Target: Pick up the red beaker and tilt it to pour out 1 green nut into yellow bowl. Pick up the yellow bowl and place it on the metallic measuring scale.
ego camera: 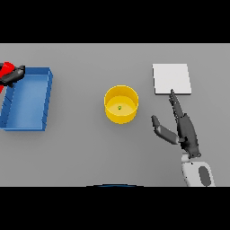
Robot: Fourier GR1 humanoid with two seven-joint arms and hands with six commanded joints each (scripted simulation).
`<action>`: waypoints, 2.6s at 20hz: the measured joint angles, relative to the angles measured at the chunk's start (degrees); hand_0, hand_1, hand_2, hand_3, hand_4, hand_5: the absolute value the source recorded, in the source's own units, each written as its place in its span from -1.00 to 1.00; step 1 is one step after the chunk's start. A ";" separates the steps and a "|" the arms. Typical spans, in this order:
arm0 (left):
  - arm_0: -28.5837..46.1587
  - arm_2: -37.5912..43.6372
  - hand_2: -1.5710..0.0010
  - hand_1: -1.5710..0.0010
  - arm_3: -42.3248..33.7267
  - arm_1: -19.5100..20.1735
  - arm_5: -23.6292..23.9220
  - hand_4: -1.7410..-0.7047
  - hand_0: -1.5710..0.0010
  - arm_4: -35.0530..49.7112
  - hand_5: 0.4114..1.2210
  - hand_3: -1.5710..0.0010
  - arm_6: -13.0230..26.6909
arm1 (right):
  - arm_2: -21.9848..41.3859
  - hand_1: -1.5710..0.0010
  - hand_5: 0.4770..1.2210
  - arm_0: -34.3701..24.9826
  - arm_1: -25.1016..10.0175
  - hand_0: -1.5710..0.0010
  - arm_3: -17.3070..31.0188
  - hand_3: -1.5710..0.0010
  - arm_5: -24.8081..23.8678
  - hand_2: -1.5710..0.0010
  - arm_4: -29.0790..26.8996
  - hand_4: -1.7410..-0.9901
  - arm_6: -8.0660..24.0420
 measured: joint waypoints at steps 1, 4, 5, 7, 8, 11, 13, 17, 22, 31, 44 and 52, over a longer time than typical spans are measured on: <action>0.63 0.50 0.33 0.30 -1.41 -0.17 -1.59 0.48 0.23 2.05 -0.38 0.31 0.00 | -0.06 1.00 -0.48 0.23 -0.11 1.00 0.27 1.00 0.04 1.00 0.02 0.57 -0.55; 0.57 -1.77 0.66 0.64 -2.21 2.06 -4.96 0.73 0.61 0.38 -0.45 0.65 3.29 | 0.15 1.00 -0.48 0.17 -0.02 1.00 -0.17 1.00 0.24 1.00 -0.14 0.56 -1.35; 0.43 -2.54 0.73 0.71 -1.72 2.34 -5.66 0.76 0.69 -0.41 -0.47 0.72 4.19 | -0.04 1.00 -0.50 -0.37 -0.18 1.00 0.02 1.00 -0.13 1.00 0.19 0.56 -0.26; 0.36 -3.64 0.83 0.82 -0.61 2.11 -5.11 0.81 0.80 -2.21 -0.47 0.82 4.34 | 0.09 1.00 -0.50 -0.79 -0.25 1.00 0.34 1.00 -0.72 1.00 1.15 0.55 0.38; 0.86 -3.77 0.86 0.85 -0.65 2.16 -4.57 0.83 0.84 -2.65 -0.47 0.86 3.47 | 0.18 1.00 -0.50 -0.83 -0.21 1.00 0.47 1.00 -0.89 1.00 1.43 0.56 0.34; -0.25 -3.29 0.93 0.92 -1.09 2.38 -3.54 0.86 0.92 -2.98 -0.45 0.93 1.66 | 1.21 1.00 -0.59 -1.48 0.81 1.00 0.61 1.00 -1.69 1.00 2.96 0.63 2.65; 0.37 -2.90 0.95 0.95 -2.07 1.54 -2.28 0.85 0.95 -2.45 -0.42 0.95 -0.08 | 1.75 1.00 -0.54 -2.54 -1.04 1.00 0.26 1.00 -1.92 1.00 5.82 0.74 5.07; 0.64 -2.03 0.98 0.98 -3.82 0.39 -1.68 0.82 0.98 -0.68 -0.37 0.98 -1.73 | 5.62 1.00 -0.54 -7.48 -7.28 1.00 1.14 1.00 4.08 1.00 11.07 0.65 5.10; 2.04 -2.72 0.99 0.99 -5.62 -0.39 -0.90 0.80 0.99 -0.65 -0.32 0.99 0.00 | 12.46 1.00 -0.59 -17.68 -14.75 1.00 5.71 1.00 8.44 1.00 23.50 0.58 5.30; 2.14 -1.98 1.00 1.00 -4.25 0.12 -2.77 0.81 1.00 0.33 -0.30 1.00 -1.34 | 23.54 1.00 -0.57 -31.65 -18.43 1.00 15.70 1.00 16.75 1.00 33.81 0.56 -1.34; 2.06 -1.43 1.00 1.00 -3.78 0.88 -3.06 0.81 1.00 0.25 -0.28 1.00 -2.00 | 31.59 1.00 -0.46 -43.99 -14.25 1.00 31.41 0.99 25.58 1.00 37.96 0.48 -3.50; 2.26 -1.57 1.00 1.00 -3.39 1.54 -3.72 0.84 1.00 -0.14 -0.26 1.00 -3.06 | 32.29 0.48 0.29 -45.50 -12.71 0.42 35.77 0.59 25.17 0.55 38.72 0.01 -3.70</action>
